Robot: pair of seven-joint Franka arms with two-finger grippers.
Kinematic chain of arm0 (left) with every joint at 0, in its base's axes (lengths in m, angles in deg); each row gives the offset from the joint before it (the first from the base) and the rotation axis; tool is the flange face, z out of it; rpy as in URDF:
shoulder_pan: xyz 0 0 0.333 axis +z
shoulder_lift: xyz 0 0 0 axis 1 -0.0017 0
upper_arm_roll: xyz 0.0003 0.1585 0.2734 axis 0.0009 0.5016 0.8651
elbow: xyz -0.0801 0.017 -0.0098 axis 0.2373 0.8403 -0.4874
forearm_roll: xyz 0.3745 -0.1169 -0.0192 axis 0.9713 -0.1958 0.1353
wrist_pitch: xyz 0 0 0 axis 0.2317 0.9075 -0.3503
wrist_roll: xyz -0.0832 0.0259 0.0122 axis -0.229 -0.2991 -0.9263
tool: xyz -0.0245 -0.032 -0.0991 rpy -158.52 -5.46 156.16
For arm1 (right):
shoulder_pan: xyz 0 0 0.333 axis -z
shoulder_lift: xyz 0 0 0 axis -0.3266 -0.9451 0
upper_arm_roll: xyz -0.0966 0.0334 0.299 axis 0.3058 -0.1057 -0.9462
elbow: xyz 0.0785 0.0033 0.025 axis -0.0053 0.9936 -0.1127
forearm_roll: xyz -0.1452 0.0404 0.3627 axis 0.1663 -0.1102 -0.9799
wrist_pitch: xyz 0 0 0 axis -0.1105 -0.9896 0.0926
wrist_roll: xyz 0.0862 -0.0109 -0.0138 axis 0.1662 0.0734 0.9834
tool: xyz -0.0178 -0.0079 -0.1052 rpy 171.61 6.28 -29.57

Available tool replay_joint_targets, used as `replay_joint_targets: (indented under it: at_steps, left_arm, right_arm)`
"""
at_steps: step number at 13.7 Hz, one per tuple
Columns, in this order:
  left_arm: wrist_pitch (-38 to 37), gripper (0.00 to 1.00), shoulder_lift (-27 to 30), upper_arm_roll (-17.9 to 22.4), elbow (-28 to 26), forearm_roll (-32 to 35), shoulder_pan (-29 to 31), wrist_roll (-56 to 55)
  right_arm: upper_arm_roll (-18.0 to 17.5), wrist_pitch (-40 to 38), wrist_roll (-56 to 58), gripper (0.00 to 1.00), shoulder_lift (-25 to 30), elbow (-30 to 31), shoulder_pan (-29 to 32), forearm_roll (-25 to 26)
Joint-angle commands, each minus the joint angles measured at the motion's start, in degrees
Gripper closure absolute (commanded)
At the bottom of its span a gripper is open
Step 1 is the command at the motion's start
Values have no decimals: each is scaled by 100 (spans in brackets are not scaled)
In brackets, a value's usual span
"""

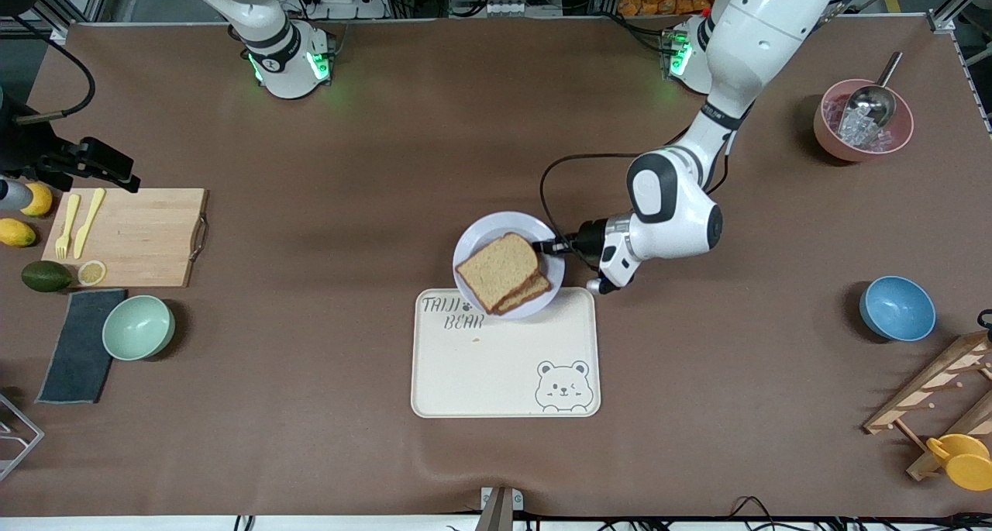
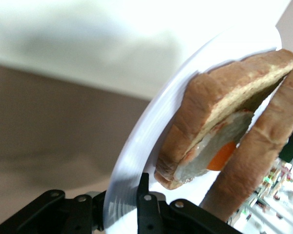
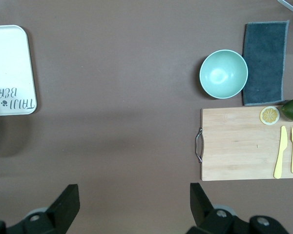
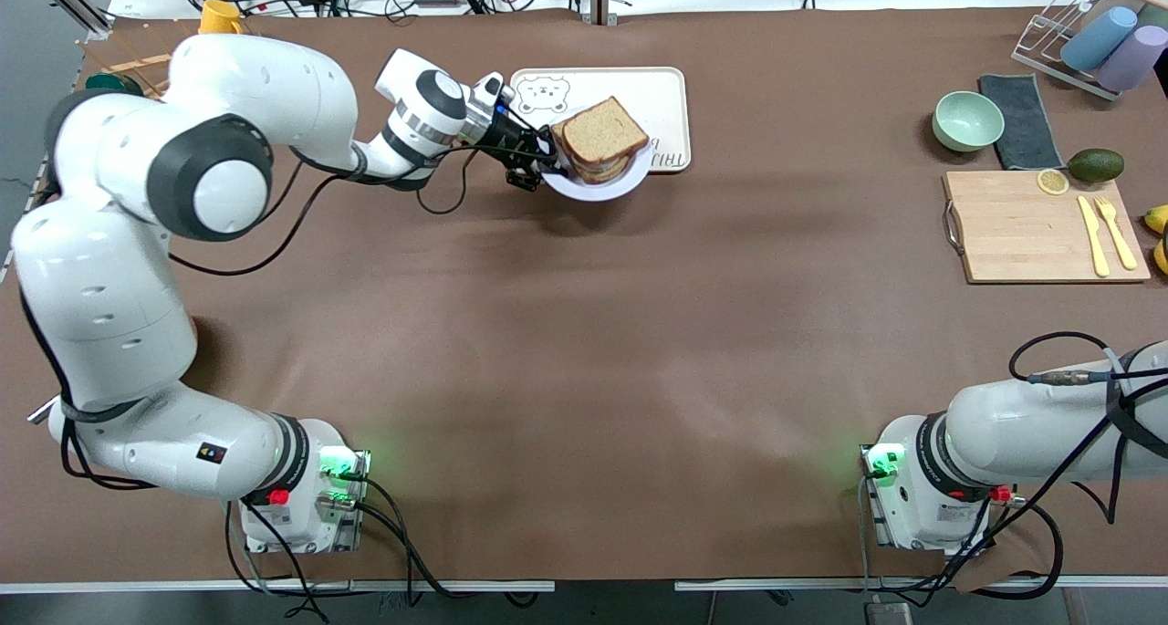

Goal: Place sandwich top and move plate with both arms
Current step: 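Slide the plate with the left gripper onto the white bear tray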

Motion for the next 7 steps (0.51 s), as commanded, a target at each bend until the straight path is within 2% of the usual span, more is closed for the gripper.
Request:
replay_joint_targets:
  at_steps: [1, 7]
  left_arm:
    - [317, 100, -524, -14, 761, -63, -117, -341]
    - [845, 100, -1123, -14, 1430, -107, -267, -694]
  right_arm:
    - [-36, 37, -107, 0, -19, 11, 29, 15]
    - [-36, 63, -107, 0, -28, 3, 29, 15]
